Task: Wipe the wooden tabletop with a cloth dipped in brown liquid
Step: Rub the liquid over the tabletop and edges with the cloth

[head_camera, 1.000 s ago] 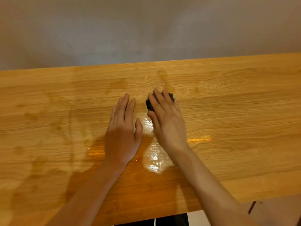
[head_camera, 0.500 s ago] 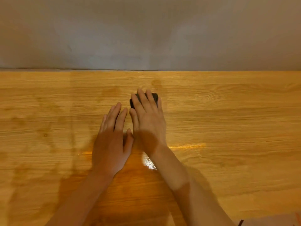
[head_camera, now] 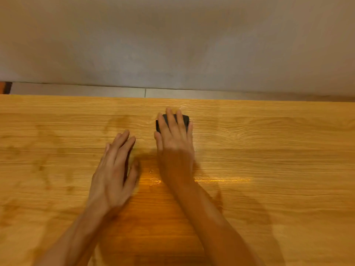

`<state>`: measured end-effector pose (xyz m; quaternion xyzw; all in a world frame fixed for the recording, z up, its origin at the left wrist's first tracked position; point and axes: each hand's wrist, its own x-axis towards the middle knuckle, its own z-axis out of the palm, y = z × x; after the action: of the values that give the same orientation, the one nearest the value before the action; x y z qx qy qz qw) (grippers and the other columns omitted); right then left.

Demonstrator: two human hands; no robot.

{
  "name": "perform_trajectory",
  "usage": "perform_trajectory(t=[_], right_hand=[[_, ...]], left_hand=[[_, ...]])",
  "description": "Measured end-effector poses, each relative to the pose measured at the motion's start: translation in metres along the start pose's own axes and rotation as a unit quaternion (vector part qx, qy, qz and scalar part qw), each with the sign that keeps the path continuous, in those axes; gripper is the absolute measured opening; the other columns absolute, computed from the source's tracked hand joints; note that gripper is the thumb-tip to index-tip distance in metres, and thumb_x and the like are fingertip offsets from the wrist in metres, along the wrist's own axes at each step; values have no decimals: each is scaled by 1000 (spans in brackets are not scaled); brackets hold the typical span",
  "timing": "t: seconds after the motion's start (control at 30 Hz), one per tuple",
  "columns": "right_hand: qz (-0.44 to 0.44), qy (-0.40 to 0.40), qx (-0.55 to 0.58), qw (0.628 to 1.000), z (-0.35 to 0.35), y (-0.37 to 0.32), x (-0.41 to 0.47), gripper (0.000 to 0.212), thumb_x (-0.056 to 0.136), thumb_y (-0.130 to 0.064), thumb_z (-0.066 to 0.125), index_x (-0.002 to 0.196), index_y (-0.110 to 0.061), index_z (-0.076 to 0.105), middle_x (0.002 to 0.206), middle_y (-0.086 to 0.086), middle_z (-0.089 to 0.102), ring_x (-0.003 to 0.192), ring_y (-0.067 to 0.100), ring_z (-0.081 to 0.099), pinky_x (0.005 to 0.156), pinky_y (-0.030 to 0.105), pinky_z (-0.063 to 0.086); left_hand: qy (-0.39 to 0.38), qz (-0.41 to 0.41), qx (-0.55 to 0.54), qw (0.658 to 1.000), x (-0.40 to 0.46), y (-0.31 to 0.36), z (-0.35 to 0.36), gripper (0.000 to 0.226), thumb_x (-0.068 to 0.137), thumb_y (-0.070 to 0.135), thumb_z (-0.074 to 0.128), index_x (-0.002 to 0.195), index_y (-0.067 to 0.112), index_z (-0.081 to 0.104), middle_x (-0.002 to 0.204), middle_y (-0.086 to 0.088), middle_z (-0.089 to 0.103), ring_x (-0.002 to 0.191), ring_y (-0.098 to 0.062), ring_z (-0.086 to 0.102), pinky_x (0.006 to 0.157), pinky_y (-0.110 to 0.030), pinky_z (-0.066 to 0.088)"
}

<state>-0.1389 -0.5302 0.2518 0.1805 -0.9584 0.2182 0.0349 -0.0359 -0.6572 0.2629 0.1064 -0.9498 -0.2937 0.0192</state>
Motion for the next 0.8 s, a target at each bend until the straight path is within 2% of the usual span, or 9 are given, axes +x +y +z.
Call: perform_trajectory(t=[0.1,0.17,0.27,0.37,0.5,0.6,0.67,0.73,0.8], right_hand=[[-112,-40,-28,993,-9,23,7,45,100,-25,50,143,-14,44,153,7,38,145,26,28,119,50,24],[-111,-51,-65,990,-33,65,8,50,98,-22,57,144,-14,40,153,8,37,144,28,29,120,48,19],[48,-35,-20,998,-77,126,7,46,104,-30,40,148,-18,37,158,2,29,148,20,19,122,43,9],[148,10,-3,989,-74,122,12,46,106,-29,29,150,-17,33,160,2,22,150,19,9,123,44,5],[45,-9,-57,997,-21,40,29,50,97,-21,45,147,-14,39,156,12,30,146,33,24,116,56,24],[-49,-61,-23,997,-5,1,31,52,94,-24,54,144,-14,43,154,9,36,144,29,29,117,51,26],[-115,-91,-54,988,-20,21,37,56,91,-22,61,143,-16,41,154,8,36,144,28,30,117,49,26],[-95,-102,-82,987,-42,67,35,60,90,-20,65,143,-16,38,155,8,35,144,28,29,117,51,25],[14,-83,-47,995,-68,110,26,49,102,-29,44,149,-17,34,159,5,27,148,22,19,121,48,15]], left_hand=[[14,-18,25,999,23,3,-1,56,103,31,39,155,11,36,165,-1,28,155,-15,18,128,-37,12],[25,-30,31,999,42,3,-2,56,102,31,38,155,11,35,166,0,26,155,-13,16,128,-36,11],[26,-37,36,998,60,0,-1,57,103,32,37,156,11,34,167,0,24,155,-12,16,128,-37,13],[29,-25,45,998,64,-4,1,57,104,32,35,156,9,32,167,-1,24,156,-14,16,128,-38,13],[35,-23,44,998,67,-6,0,56,104,32,36,155,9,34,166,-2,25,156,-14,17,128,-35,12],[32,-18,41,998,65,-3,-1,57,104,33,38,156,10,34,166,-1,26,155,-12,17,128,-36,14],[32,-16,39,999,63,-3,-2,57,104,32,39,155,10,34,166,-1,26,155,-13,18,127,-38,17],[34,-13,27,999,63,-2,-1,56,104,31,41,155,8,35,166,-2,27,155,-15,19,127,-42,19],[37,-10,14,999,62,-2,-1,56,103,28,43,154,7,35,165,-4,28,155,-17,20,126,-45,21]])
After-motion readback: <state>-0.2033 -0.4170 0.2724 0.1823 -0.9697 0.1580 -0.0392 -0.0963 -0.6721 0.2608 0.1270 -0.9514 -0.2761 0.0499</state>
